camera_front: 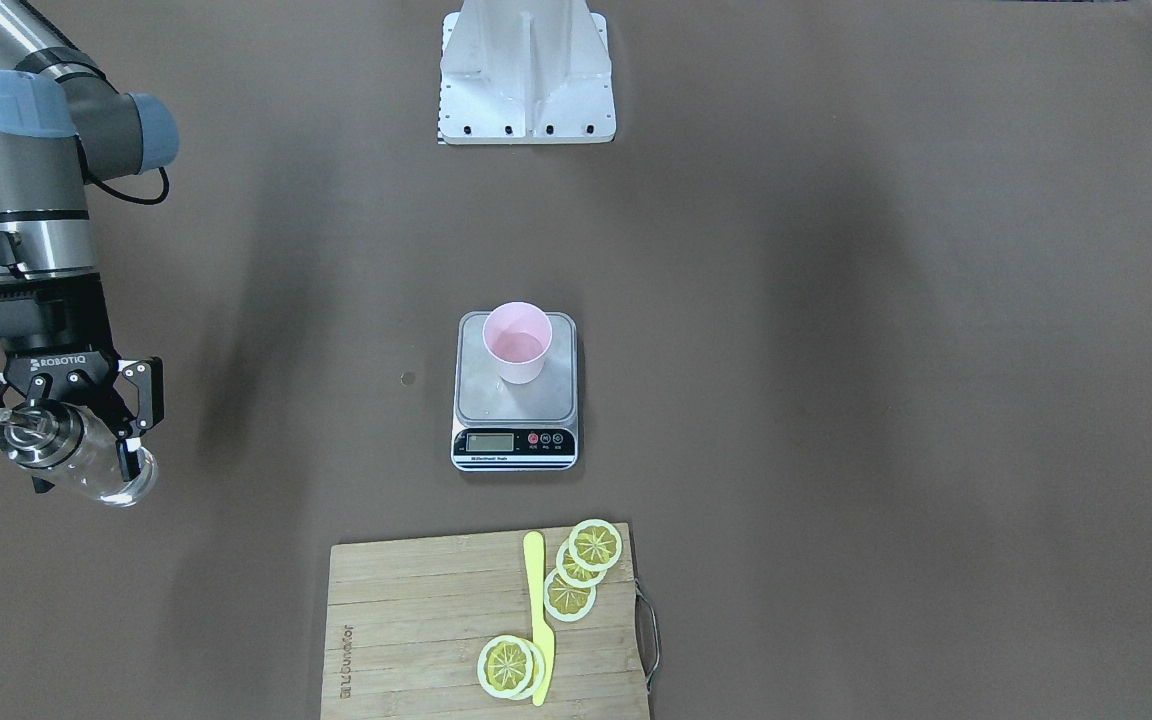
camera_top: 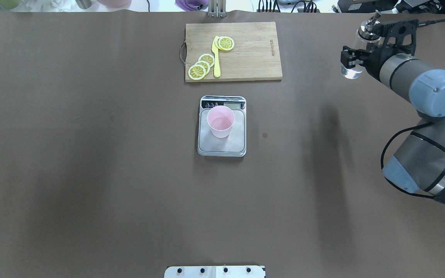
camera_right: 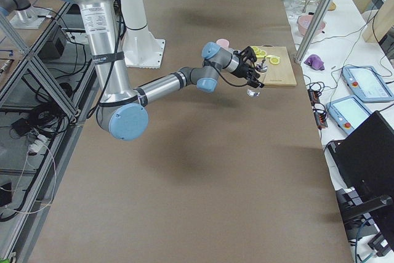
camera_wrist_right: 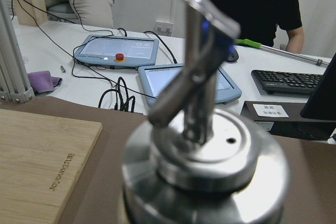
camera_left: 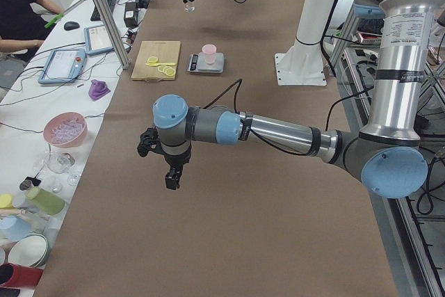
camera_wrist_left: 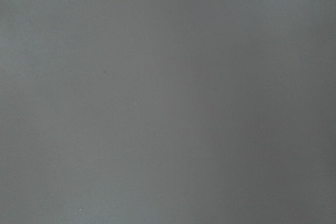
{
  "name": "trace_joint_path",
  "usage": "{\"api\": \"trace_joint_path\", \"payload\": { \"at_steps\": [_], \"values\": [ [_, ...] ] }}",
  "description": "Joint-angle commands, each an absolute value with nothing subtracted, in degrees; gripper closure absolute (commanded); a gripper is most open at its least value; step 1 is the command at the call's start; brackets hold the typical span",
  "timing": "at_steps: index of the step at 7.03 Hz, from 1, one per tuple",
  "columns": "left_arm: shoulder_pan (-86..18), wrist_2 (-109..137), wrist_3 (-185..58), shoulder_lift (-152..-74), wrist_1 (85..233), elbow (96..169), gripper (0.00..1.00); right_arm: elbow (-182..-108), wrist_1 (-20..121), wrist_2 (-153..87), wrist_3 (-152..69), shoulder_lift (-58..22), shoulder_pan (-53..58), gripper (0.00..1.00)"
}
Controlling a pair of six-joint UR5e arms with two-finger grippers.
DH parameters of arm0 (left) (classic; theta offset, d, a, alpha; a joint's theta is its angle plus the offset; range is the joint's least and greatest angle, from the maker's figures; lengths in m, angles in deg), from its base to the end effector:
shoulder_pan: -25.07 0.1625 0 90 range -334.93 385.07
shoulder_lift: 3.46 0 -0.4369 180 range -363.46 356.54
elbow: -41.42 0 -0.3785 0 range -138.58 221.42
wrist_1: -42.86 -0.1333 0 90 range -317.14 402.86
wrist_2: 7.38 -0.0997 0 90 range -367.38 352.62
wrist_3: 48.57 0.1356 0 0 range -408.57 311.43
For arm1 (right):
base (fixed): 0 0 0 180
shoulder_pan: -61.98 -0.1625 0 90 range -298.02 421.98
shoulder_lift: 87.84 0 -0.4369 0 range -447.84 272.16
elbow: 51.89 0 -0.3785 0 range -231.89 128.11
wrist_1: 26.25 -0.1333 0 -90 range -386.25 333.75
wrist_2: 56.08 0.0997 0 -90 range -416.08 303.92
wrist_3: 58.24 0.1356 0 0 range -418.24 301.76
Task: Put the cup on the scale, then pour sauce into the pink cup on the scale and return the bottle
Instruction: 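Tilt the bottle upright and carry it back with the right gripper, then lower the glass bottle onto the table with the right gripper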
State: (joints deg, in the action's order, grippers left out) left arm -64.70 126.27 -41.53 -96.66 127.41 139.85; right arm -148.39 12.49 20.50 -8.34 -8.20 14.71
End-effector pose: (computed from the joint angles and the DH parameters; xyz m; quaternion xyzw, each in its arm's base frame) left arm -0.0377 -0.5050 0.6092 0.0720 0.3676 0.0788 0.9238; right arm -0.2863 -0.5528 0.4391 0.4542 -0.3354 0.1168 0.8171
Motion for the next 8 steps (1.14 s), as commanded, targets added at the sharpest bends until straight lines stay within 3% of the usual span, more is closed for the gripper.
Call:
{"api": "trace_joint_path", "payload": {
  "at_steps": [1, 8],
  "values": [
    [-64.85, 126.3, -41.27, -95.75, 127.68, 140.12, 0.02, -146.99, 3.65, 20.56, -1.22, -3.22, 14.61, 1.0],
    [-64.85, 126.21, -41.36, -95.04, 127.68, 140.92, 0.02, -138.82, 2.84, 19.85, -1.72, -1.7, 15.05, 1.0]
  ]
}}
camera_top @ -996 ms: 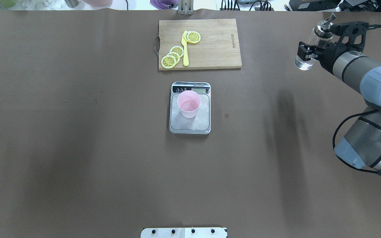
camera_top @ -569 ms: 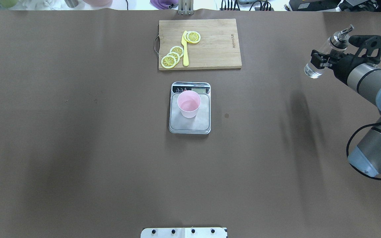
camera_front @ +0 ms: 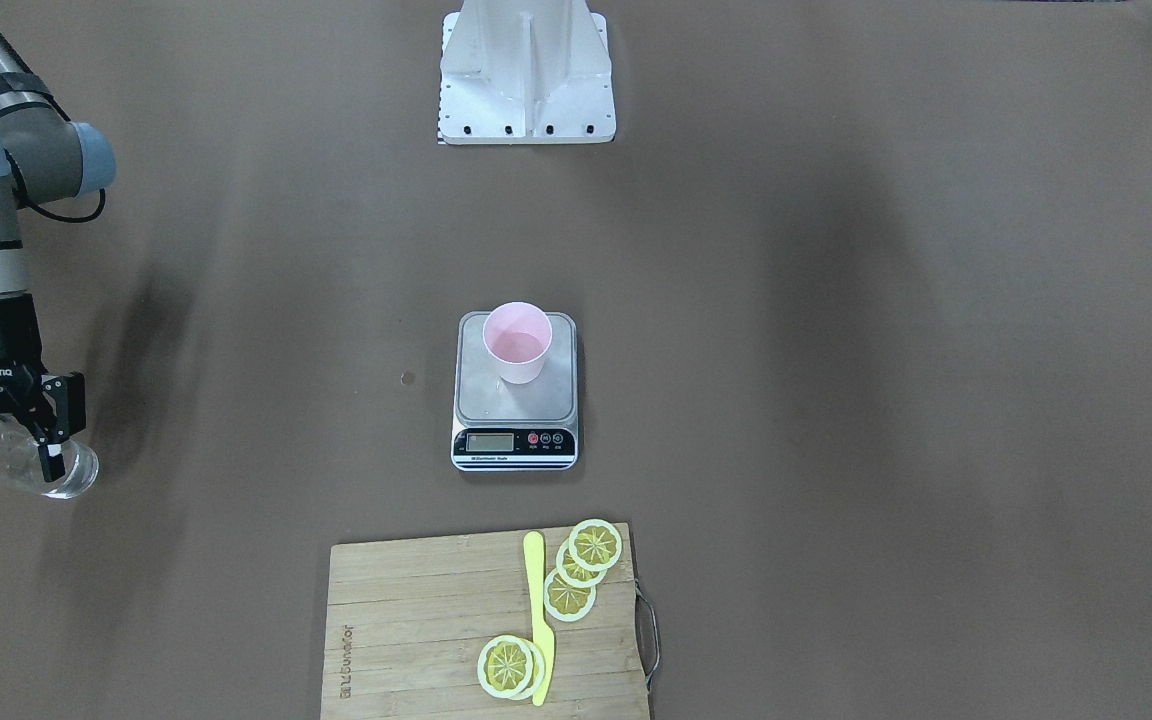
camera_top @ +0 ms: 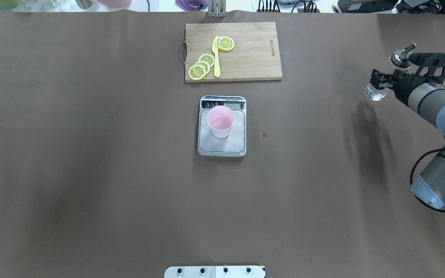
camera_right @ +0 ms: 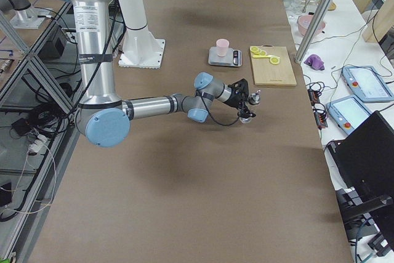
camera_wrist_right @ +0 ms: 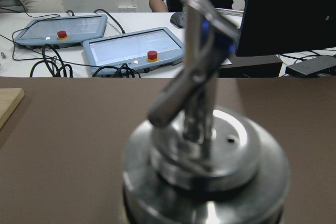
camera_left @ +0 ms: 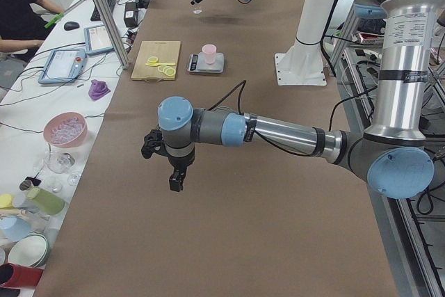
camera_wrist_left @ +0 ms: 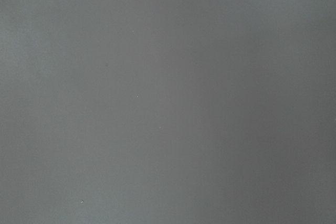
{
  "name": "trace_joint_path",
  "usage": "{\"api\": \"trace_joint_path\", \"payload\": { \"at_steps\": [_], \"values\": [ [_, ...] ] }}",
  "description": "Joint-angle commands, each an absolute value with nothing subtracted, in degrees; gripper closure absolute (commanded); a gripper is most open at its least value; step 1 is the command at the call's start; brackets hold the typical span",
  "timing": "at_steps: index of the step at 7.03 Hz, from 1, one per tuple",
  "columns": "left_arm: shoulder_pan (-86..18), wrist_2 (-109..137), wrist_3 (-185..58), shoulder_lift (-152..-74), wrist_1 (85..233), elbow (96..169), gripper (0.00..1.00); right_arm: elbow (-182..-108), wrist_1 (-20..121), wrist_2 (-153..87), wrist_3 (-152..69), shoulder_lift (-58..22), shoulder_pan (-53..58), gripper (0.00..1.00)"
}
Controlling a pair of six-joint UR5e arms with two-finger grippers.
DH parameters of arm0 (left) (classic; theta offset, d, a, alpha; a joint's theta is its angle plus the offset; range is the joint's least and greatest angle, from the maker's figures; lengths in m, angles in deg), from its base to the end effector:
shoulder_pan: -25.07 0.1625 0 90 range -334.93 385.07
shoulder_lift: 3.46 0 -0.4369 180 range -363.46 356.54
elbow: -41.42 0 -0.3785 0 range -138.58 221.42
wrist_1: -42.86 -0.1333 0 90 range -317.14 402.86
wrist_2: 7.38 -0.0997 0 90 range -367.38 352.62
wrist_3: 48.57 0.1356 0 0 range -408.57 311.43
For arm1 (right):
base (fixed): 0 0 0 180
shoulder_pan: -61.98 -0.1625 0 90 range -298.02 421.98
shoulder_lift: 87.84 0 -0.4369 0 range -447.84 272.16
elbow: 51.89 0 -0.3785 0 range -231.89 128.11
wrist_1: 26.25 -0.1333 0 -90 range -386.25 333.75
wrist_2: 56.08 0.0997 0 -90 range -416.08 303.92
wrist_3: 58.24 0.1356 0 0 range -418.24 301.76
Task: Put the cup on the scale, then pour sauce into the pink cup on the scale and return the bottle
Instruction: 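Lower the glass bottle onto the table with the right gripper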
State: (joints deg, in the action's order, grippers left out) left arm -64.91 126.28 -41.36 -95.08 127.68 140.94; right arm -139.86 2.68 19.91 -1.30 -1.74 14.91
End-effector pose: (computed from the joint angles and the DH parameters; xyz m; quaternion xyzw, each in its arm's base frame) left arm -0.0395 -0.4931 0.6133 0.0714 0.3676 0.0777 0.9240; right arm -0.2670 -0.5309 0.5571 0.4131 -0.3296 0.1664 0.8325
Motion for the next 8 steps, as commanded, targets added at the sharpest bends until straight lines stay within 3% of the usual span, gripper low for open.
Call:
{"api": "trace_joint_path", "payload": {
  "at_steps": [1, 8],
  "values": [
    [-64.85, 126.21, -41.28, -95.04, 127.68, 140.83, 0.02, -138.38, 2.76, 19.77, -1.98, -1.7, 15.14, 1.0],
    [-64.76, 126.13, -41.19, -94.25, 128.56, 140.3, 0.02, -136.81, 2.23, 19.94, -1.38, -1.62, 15.31, 1.0]
  ]
}}
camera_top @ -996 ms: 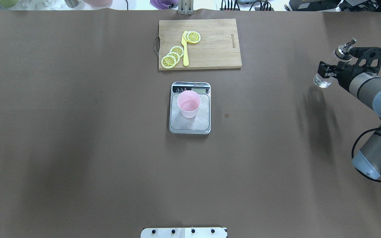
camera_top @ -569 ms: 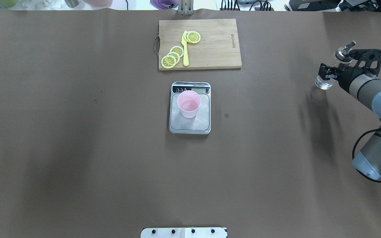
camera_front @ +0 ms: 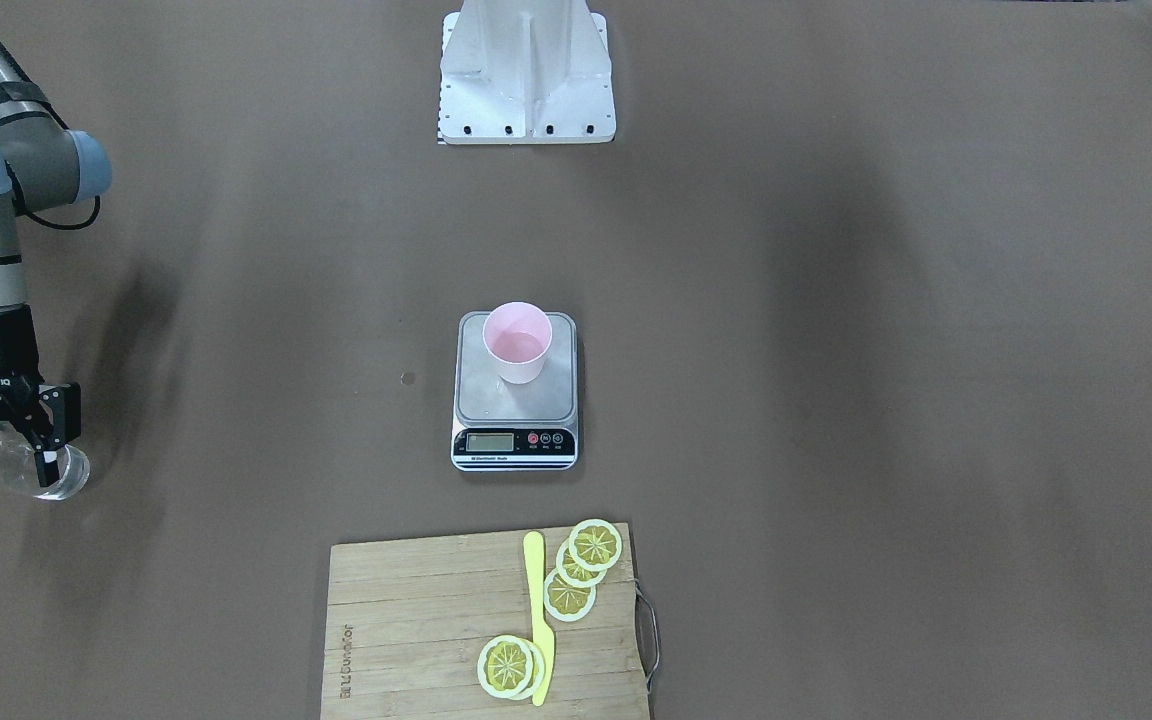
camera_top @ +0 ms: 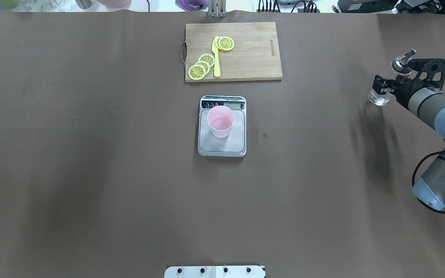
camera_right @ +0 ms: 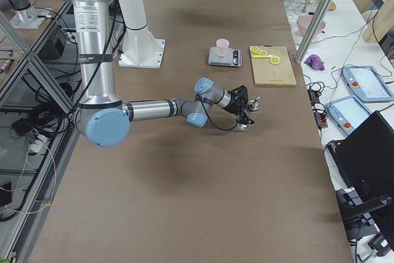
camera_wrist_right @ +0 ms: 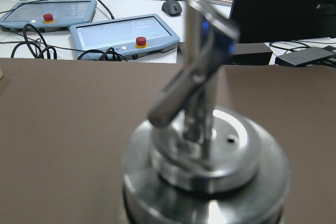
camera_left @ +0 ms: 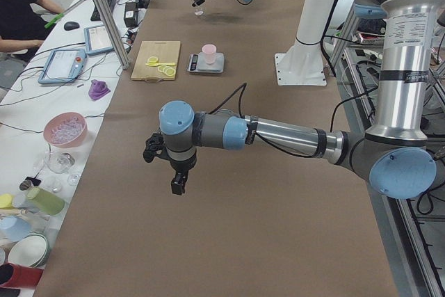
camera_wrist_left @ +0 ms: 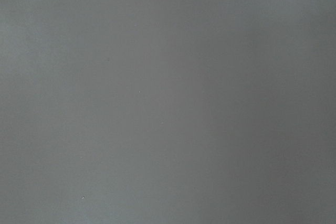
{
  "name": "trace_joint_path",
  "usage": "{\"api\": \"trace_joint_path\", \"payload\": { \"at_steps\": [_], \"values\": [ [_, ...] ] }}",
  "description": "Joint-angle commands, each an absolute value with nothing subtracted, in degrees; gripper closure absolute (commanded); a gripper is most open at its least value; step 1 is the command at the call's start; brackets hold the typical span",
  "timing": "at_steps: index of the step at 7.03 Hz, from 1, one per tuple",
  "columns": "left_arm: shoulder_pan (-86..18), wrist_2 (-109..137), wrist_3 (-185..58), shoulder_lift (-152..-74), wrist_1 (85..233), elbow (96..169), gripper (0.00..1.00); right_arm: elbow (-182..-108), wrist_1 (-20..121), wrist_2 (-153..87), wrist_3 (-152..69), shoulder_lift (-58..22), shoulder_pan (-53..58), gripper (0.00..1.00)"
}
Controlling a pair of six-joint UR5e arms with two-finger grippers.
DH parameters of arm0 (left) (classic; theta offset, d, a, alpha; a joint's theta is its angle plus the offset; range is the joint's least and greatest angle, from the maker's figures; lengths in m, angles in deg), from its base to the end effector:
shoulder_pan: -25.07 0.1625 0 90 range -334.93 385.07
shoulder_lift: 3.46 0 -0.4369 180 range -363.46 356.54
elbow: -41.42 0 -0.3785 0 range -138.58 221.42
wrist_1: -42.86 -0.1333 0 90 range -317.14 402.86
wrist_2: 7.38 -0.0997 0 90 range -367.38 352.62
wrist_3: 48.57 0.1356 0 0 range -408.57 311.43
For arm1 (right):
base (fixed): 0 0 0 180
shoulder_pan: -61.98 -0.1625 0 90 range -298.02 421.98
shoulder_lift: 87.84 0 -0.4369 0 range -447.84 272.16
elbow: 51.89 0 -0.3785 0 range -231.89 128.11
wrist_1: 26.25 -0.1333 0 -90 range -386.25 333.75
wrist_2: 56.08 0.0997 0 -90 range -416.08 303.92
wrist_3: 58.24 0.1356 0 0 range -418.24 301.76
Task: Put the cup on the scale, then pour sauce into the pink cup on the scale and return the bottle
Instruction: 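Lower the glass bottle onto the table with the right gripper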
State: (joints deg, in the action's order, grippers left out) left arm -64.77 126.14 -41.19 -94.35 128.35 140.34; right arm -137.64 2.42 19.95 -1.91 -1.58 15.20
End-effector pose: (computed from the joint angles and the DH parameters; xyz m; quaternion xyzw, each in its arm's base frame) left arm -0.0386 -0.4882 0.6236 0.0662 0.3669 0.0781 0.9246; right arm -0.2697 -0.5294 0.5789 0.4045 -0.3159 0.1589 0.8434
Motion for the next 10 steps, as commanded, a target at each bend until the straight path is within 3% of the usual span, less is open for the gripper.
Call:
{"api": "trace_joint_path", "payload": {
  "at_steps": [1, 3, 5, 10],
  "values": [
    [-64.76, 126.13, -41.19, -94.25, 128.56, 140.3, 0.02, -136.62, 2.14, 19.07, -1.2, -1.53, 15.4, 1.0],
    [-64.76, 126.04, -41.19, -94.34, 128.56, 140.3, 0.02, -135.66, -1.86, 14.86, -1.11, -0.74, 17.06, 1.0],
    [-64.67, 126.04, -41.19, -94.25, 128.56, 140.3, 0.02, -129.0, -11.27, 13.35, -1.11, -0.91, 18.03, 1.0],
    [-64.76, 125.95, -41.19, -94.25, 128.56, 140.39, 0.02, -130.29, -11.31, 13.79, -1.2, -0.74, 17.95, 1.0]
  ]
}}
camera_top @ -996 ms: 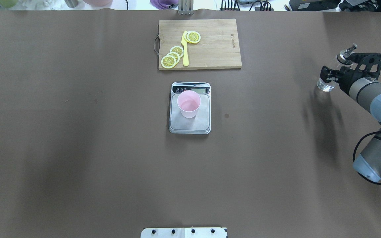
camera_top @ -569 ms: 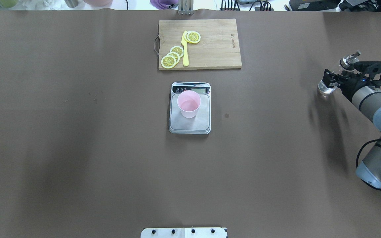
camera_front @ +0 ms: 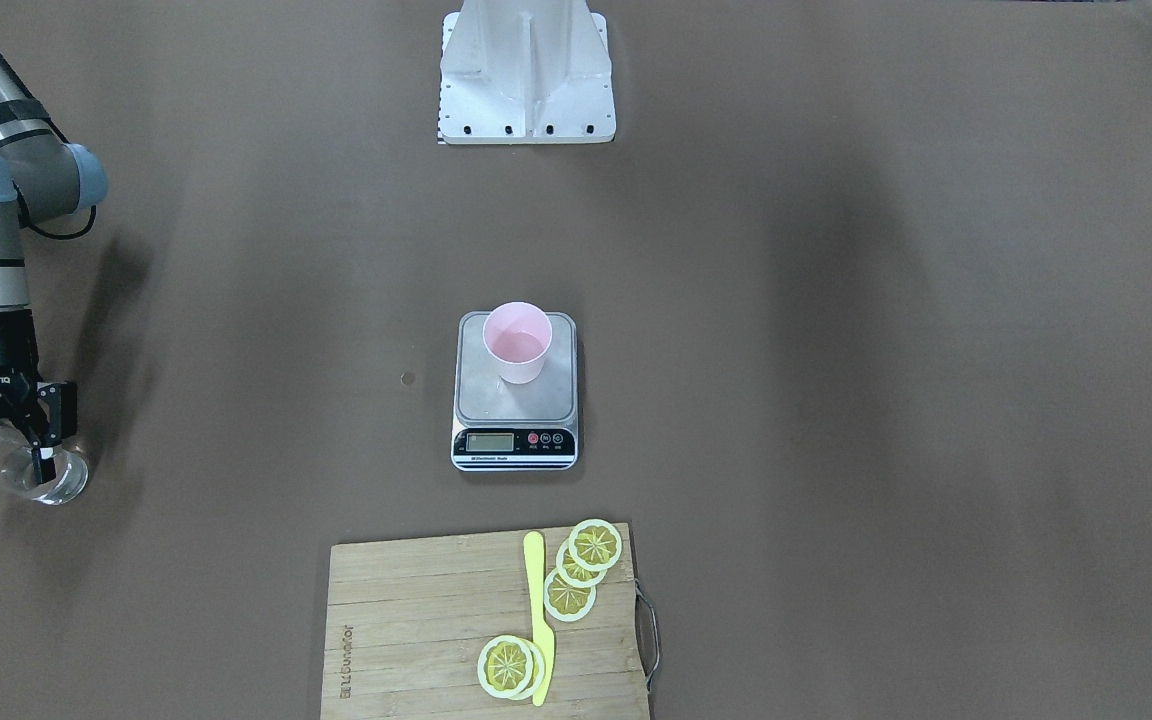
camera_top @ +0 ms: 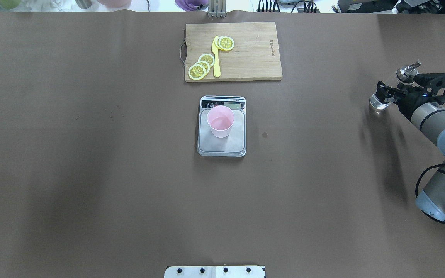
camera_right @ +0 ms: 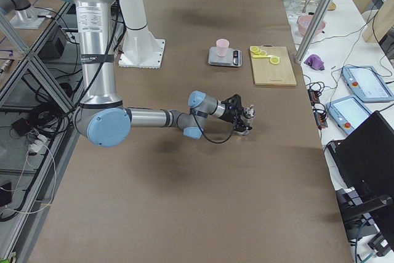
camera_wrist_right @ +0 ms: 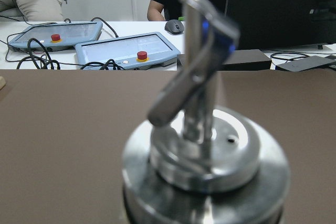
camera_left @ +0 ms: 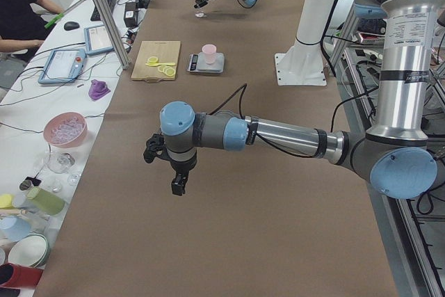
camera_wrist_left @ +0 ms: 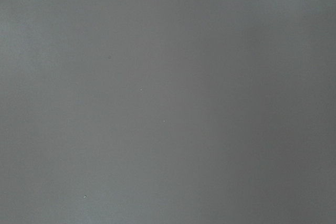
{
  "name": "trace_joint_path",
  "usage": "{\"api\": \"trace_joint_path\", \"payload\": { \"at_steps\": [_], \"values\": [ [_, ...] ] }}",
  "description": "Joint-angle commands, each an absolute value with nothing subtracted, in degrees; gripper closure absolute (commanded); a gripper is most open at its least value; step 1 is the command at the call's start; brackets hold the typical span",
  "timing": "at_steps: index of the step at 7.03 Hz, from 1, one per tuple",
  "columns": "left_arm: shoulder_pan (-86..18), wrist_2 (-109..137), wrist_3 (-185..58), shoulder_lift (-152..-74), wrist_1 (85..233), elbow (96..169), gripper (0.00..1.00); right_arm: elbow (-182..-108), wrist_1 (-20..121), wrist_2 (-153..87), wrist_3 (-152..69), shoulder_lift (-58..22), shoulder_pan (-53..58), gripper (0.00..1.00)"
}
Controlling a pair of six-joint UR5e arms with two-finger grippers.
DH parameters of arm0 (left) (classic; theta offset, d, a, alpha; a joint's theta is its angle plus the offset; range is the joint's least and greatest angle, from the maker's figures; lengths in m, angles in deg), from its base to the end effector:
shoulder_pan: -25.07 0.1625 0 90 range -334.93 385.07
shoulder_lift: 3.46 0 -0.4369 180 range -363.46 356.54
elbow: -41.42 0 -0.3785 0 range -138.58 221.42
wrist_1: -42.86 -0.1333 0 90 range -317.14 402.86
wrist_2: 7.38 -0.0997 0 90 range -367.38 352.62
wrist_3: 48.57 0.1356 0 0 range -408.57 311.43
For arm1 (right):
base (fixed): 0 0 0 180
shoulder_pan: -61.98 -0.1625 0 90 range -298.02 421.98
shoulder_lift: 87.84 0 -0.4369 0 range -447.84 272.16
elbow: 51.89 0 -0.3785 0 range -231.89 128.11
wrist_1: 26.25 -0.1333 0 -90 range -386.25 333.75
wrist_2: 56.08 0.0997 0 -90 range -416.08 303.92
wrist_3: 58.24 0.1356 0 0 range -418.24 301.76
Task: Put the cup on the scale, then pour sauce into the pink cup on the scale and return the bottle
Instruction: 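Lower the glass bottle onto the table with the right gripper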
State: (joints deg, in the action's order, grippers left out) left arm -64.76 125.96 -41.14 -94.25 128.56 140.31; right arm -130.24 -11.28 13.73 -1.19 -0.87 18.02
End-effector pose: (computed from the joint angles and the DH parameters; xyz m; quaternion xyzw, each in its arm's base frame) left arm -0.0388 -0.4878 0.6246 0.0669 0.3654 0.0788 0.9251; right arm -0.2737 -0.5141 0.6151 0.4502 -0.3310 0.1746 0.8108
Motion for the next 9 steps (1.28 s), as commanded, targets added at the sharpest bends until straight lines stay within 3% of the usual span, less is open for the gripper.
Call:
{"api": "trace_joint_path", "payload": {
  "at_steps": [1, 6, 7, 8, 9],
  "values": [
    [-64.67, 125.95, -41.19, -94.25, 128.56, 140.3, 0.02, -130.21, -11.39, 13.79, -1.11, -0.74, 17.95, 1.0],
    [-64.76, 125.95, -41.19, -94.25, 128.56, 140.39, 0.02, -129.85, -11.48, 13.88, -1.2, -0.74, 18.04, 1.0],
    [-64.76, 125.95, -41.19, -94.25, 128.56, 140.39, 0.02, -129.59, -11.48, 13.96, -1.2, -0.65, 18.04, 0.92],
    [-64.67, 125.95, -41.27, -94.34, 128.56, 140.3, 0.02, -129.59, -11.48, 14.05, -1.28, -0.65, 18.04, 0.72],
    [-64.67, 125.95, -41.27, -94.25, 128.56, 140.39, 0.02, -129.59, -11.48, 13.97, -1.2, -0.65, 18.04, 0.28]
  ]
}}
